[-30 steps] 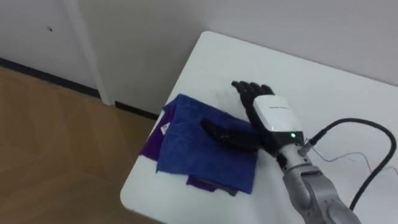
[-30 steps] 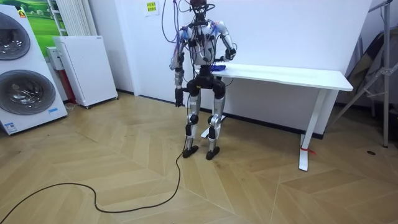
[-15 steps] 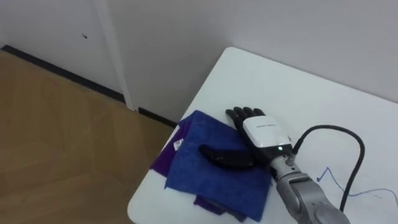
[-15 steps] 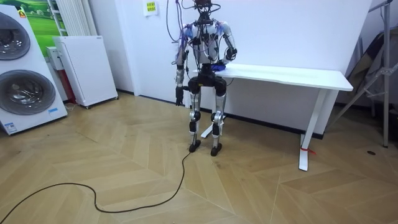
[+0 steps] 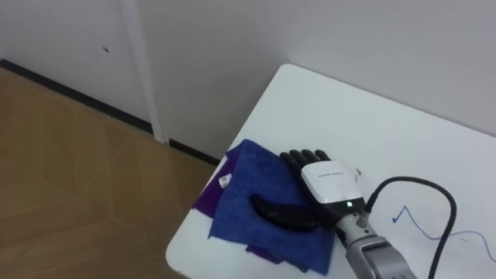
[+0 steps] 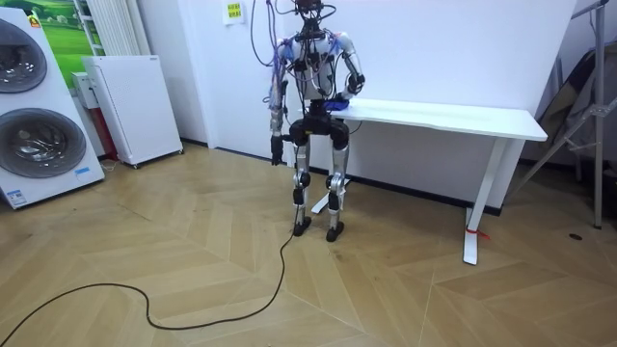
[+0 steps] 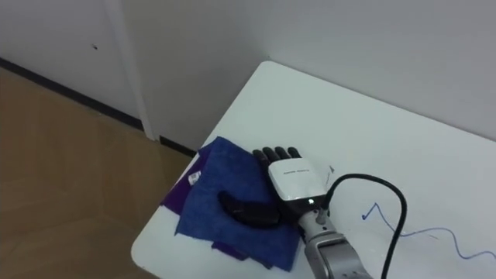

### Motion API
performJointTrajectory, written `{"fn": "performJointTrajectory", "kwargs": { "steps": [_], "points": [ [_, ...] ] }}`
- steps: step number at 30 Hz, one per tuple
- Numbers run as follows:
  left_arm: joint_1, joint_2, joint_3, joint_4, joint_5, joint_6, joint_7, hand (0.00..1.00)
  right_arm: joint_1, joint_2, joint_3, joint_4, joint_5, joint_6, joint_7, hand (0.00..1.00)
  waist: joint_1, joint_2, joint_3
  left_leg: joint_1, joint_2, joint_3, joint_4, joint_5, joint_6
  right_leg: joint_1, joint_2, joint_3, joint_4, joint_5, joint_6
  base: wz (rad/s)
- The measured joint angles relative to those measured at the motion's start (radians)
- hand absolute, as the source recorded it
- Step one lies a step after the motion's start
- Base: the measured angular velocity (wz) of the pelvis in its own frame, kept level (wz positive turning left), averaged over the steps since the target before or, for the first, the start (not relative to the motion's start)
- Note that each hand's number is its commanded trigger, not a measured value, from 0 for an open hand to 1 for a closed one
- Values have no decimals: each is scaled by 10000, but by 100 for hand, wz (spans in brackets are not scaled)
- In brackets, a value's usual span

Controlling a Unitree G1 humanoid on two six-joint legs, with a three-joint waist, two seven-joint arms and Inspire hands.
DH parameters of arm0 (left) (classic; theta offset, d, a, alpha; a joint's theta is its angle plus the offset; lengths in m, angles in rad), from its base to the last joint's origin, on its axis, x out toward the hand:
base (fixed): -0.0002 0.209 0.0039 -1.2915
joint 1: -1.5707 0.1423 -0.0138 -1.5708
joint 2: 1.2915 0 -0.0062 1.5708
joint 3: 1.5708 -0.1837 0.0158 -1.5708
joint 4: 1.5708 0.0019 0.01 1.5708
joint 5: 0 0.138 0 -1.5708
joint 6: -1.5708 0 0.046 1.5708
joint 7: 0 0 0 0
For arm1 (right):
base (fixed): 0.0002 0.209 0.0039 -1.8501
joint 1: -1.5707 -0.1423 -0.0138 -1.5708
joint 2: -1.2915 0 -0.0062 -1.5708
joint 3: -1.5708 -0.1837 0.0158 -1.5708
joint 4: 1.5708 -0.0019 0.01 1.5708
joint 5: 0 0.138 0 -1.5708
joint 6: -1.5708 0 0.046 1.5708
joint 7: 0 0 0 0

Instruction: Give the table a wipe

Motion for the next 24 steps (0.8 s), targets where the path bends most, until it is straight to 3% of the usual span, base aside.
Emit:
{"fn": "performJointTrajectory", "kwargs": {
  "steps": [7,11,24],
  "points": [
    [-100,-68,-32,-17,-56,-75,130,0,105,118,43,-508,12,-141,-26,0,-197,110,0,24,29,134,-85,-9,8,-44,10,12,4,-9,13,-3],
    [-191,-30,-305,-18,-75,-82,127,0,213,116,208,-989,28,-433,-305,0,-275,94,-14,98,53,251,-162,-10,8,-37,24,27,4,-9,15,-6],
    [-213,-93,-397,-4,-36,-80,122,0,463,80,802,-1639,0,-562,-383,0,-209,172,-68,114,65,300,-164,-11,7,-39,31,37,6,-9,14,0]
  ]
}}
